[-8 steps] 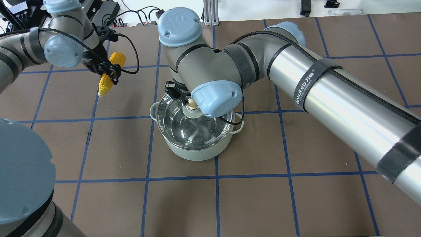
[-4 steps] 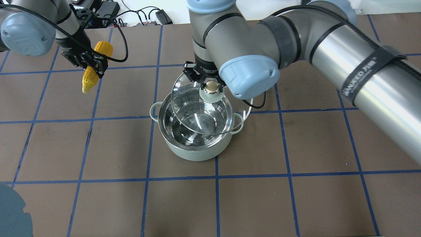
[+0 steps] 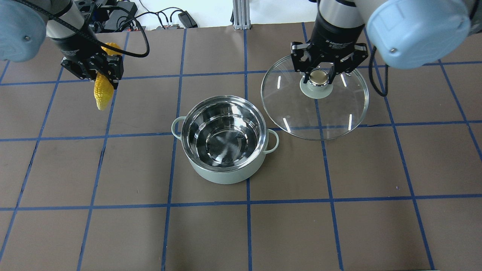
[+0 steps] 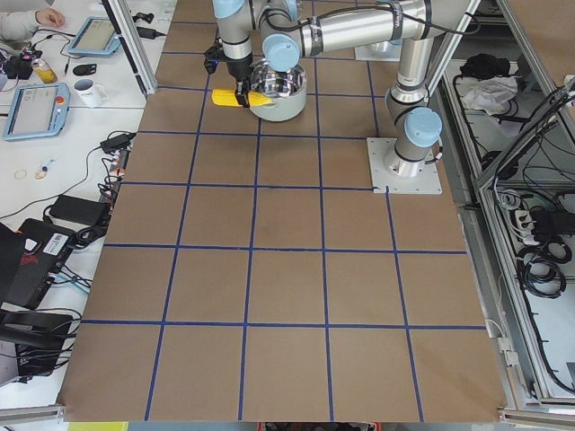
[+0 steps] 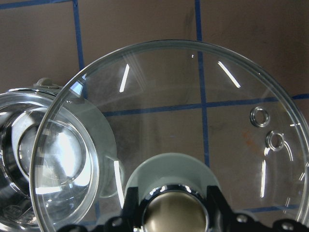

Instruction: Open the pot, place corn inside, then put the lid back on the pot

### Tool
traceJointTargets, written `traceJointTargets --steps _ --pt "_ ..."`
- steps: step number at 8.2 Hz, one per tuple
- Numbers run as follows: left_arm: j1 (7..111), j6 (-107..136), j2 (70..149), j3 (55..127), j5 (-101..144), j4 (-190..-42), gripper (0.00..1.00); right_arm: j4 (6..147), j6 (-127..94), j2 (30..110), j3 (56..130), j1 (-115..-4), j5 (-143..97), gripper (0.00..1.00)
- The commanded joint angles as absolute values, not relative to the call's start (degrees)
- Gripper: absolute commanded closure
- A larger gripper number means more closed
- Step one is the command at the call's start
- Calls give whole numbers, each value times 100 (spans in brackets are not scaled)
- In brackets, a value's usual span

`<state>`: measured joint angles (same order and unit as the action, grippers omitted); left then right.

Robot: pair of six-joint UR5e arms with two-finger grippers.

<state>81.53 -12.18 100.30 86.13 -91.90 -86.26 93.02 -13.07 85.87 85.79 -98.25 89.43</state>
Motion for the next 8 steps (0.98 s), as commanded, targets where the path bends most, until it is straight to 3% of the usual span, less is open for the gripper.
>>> traceJointTargets --steps 1,5,8 --pt "8909 -23 9817 8640 -9027 -8745 100 8947 -721 8719 8587 -9387 8939 85" --pt "10272 849 9914 8954 -8826 -8737 100 8877 -694 8719 8596 -9378 8939 87" --pt "10468 862 9984 9386 -8648 -8675 100 8868 -694 8719 8604 -9378 8938 87"
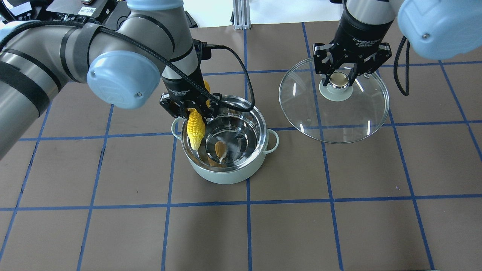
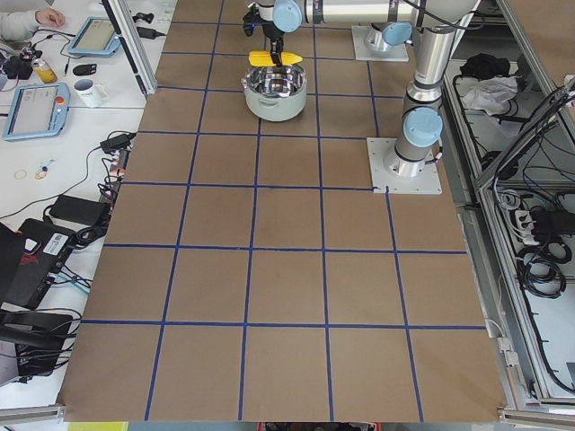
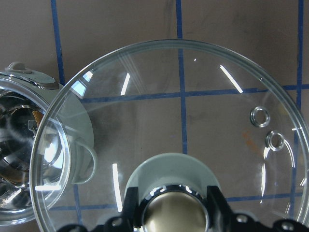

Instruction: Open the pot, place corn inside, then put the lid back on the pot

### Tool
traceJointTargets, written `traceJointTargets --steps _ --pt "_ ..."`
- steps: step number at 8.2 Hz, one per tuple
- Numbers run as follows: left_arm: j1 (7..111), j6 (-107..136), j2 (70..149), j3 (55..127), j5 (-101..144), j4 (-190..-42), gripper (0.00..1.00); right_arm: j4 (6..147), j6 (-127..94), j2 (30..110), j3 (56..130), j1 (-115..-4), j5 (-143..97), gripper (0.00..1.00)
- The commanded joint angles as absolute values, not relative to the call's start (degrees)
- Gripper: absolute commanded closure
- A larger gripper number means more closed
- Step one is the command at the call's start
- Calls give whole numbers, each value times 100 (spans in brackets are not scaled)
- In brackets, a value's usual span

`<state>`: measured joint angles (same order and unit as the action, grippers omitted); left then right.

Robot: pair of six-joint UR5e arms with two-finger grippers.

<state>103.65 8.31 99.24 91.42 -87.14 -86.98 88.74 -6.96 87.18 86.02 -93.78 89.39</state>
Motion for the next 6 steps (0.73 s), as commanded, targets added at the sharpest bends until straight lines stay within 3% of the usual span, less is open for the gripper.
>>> traceJointTargets --steps 1,6 --pt "10476 861 10089 9465 -8657 -8562 100 8868 -694 8719 8604 -9378 8938 87" --pt "10767 905 10617 9518 -8657 -8042 100 8842 -694 8719 8604 -9378 8938 87"
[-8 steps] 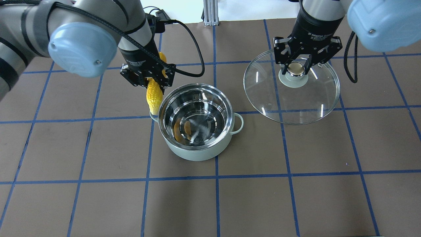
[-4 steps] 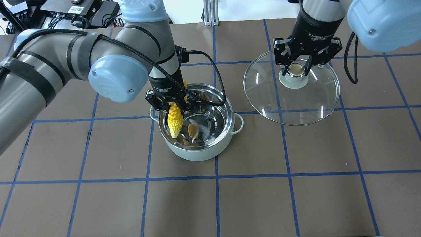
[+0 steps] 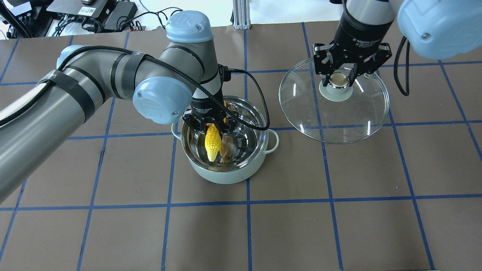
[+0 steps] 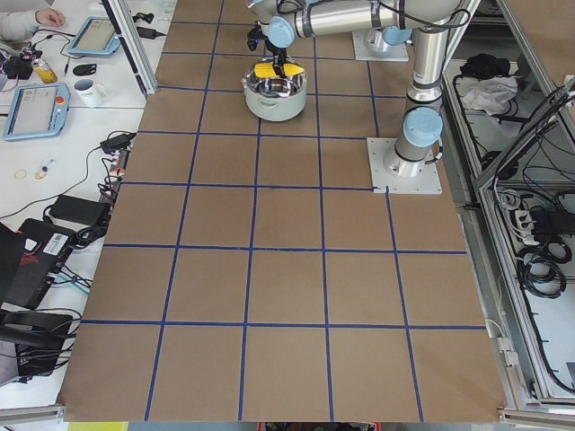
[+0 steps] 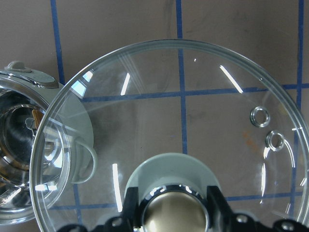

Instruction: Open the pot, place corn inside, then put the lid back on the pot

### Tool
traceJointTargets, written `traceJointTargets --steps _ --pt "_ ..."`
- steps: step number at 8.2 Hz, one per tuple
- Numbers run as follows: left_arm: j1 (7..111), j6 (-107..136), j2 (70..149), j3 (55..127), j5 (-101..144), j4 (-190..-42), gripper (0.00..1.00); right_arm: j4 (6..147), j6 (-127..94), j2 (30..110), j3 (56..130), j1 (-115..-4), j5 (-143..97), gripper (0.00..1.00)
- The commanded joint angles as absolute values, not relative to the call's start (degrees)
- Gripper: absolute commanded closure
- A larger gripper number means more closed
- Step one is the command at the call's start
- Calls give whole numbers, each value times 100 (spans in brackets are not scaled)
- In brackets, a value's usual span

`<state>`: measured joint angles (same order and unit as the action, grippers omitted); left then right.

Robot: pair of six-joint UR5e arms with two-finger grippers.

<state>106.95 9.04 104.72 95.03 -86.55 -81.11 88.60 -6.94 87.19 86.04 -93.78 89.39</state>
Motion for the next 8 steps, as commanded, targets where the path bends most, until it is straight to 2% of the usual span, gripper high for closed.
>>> traceJointTargets --steps 1,4,5,6,7,8 --pt "10767 905 10713 9510 -8657 -7955 100 8842 -694 8719 8604 -9378 8938 87" --pt "10767 896 10986 9510 -8666 -7585 100 8842 -694 8719 8604 -9378 8938 87" --pt "10767 905 11039 9501 -8692 -7585 74 8842 -694 8719 8604 -9378 8938 87" --pt "10767 923 11030 9501 -8692 -7576 26 8842 -694 8719 8613 -9378 8930 87" --pt "10767 923 11022 9501 -8727 -7576 0 8842 -694 8719 8613 -9378 8930 87" --pt "10758 914 11013 9475 -8745 -7594 0 8842 -694 8727 8613 -9378 8921 87"
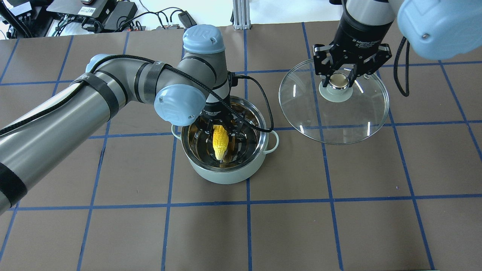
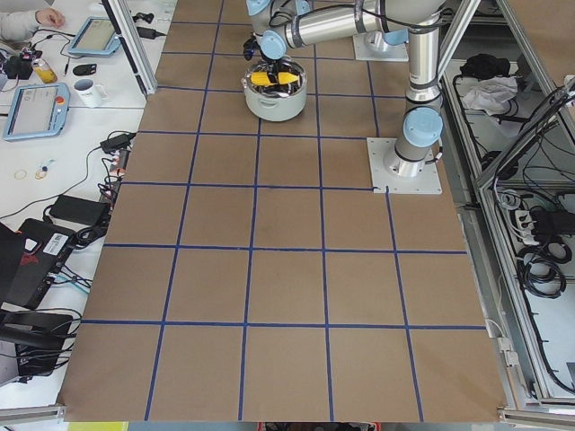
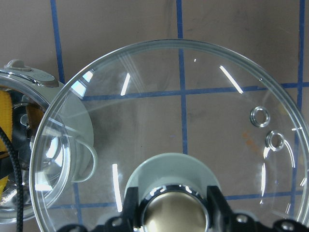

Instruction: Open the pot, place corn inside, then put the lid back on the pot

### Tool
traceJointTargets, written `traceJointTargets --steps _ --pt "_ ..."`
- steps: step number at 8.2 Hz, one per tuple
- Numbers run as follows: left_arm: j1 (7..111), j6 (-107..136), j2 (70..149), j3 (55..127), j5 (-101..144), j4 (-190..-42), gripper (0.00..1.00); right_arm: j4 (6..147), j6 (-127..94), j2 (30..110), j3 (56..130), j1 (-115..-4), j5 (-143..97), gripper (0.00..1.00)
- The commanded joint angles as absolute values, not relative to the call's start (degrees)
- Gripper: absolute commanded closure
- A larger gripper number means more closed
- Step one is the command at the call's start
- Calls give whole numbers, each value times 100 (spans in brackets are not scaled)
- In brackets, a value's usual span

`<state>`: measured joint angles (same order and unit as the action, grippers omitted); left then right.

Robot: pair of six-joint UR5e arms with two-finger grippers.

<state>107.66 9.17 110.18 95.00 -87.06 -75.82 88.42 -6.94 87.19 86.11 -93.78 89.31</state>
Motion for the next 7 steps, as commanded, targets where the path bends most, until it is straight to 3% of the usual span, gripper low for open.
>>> traceJointTargets --steps 1,4,7 --pt "10749 914 10908 9449 -8728 -7655 0 8850 -712 8745 8613 -9387 8903 87" --pt "10487 818 10443 9195 -8841 -8172 0 8851 -712 8745 8613 -9387 8903 87" --pt "9497 -102 10362 8475 -9104 -8621 0 8851 -712 8745 8622 -9387 8921 87"
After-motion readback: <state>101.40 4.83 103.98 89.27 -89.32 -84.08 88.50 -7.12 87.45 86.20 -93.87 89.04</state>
